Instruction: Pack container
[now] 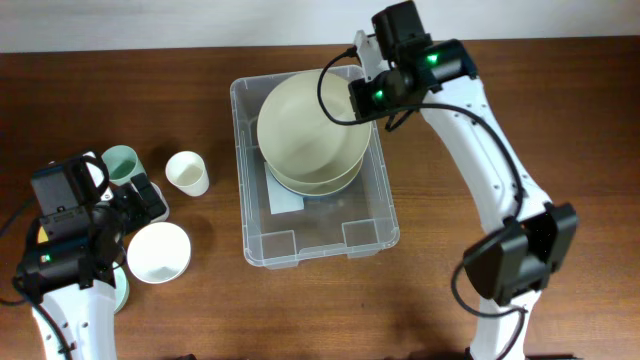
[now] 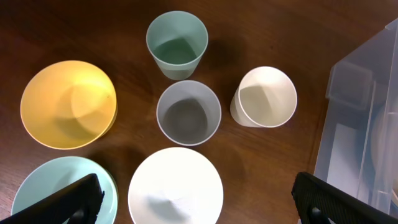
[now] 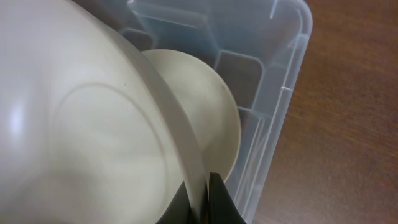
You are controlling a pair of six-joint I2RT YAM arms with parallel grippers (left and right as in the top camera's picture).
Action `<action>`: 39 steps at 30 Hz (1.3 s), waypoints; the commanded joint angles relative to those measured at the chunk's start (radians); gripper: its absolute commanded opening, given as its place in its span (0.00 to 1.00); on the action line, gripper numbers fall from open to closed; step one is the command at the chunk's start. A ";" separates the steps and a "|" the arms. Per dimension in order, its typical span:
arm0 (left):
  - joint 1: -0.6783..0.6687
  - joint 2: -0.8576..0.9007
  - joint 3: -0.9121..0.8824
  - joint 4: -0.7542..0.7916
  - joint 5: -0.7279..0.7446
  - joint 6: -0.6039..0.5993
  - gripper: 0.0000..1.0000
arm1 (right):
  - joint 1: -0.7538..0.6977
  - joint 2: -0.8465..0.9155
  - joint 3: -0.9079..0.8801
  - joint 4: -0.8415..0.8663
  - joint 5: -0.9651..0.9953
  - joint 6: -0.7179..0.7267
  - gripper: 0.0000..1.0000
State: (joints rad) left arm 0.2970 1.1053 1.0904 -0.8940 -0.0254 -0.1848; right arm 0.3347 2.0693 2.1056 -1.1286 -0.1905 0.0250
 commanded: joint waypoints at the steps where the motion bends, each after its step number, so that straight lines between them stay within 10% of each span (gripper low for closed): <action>1: 0.005 -0.003 0.018 0.003 0.011 -0.012 0.99 | 0.001 0.069 0.003 0.026 0.039 -0.004 0.04; 8: 0.005 -0.003 0.018 0.003 0.011 -0.012 0.99 | 0.001 0.131 0.003 0.051 0.038 -0.010 0.04; 20: 0.005 -0.003 0.018 0.003 0.011 -0.012 1.00 | -0.056 -0.156 0.008 0.019 0.284 0.088 0.45; 24: 0.005 -0.003 0.018 0.003 0.011 -0.012 0.99 | -0.165 -0.147 -0.006 -0.098 0.282 0.127 0.40; 28: 0.005 -0.003 0.018 0.003 0.011 -0.012 0.99 | -0.218 -0.128 -0.150 -0.208 0.269 0.127 0.12; 39: 0.005 -0.003 0.018 0.003 0.011 -0.012 0.99 | -0.111 -0.128 -0.521 -0.219 0.051 0.053 0.11</action>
State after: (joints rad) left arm 0.2970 1.1053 1.0904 -0.8932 -0.0254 -0.1848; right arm 0.1810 1.9499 1.6253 -1.3499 -0.0418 0.1253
